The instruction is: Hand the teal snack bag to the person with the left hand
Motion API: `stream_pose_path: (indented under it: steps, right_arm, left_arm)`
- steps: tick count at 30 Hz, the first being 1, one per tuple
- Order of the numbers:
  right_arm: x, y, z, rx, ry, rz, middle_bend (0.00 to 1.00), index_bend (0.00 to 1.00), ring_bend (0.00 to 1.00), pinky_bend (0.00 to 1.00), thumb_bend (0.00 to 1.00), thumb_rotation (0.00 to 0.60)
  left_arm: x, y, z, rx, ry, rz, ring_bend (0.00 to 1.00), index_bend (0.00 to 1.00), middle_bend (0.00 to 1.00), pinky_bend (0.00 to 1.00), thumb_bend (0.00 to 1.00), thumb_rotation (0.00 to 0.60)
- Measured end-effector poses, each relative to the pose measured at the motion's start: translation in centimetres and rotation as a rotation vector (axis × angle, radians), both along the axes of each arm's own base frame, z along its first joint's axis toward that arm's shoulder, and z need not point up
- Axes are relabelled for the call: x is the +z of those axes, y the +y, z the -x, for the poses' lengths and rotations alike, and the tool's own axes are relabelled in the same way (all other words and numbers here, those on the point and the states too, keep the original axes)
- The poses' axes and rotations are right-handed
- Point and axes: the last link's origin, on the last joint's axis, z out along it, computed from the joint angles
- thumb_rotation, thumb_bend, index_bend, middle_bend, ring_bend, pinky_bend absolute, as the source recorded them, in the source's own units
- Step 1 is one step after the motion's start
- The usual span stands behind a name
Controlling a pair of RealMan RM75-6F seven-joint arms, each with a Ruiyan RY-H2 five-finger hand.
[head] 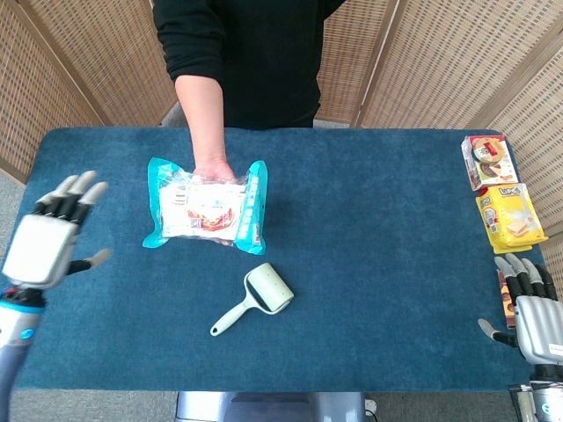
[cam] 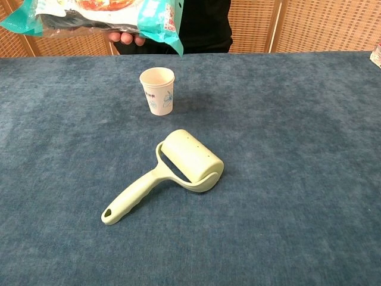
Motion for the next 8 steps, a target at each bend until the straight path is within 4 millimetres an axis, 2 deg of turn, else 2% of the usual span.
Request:
stream_pose_path:
  steps: [6,8]
  right_arm:
    - [-0.1,-0.1,0.0,0.000,0.004,-0.002,0.00,0.00,0.00,0.00,0.00,0.600]
    - [-0.2,-0.1,0.0,0.001,0.006,-0.003,0.00,0.00,0.00,0.00,0.00,0.600]
  left_arm:
    - [-0.2,-3.0,7.0,0.130,-0.035,-0.015,0.00,0.00,0.00,0.18,0.07,0.557]
    - [-0.7,-4.2,8.5,0.161,-0.063,-0.018,0.00,0.00,0.00,0.18,0.07,0.556]
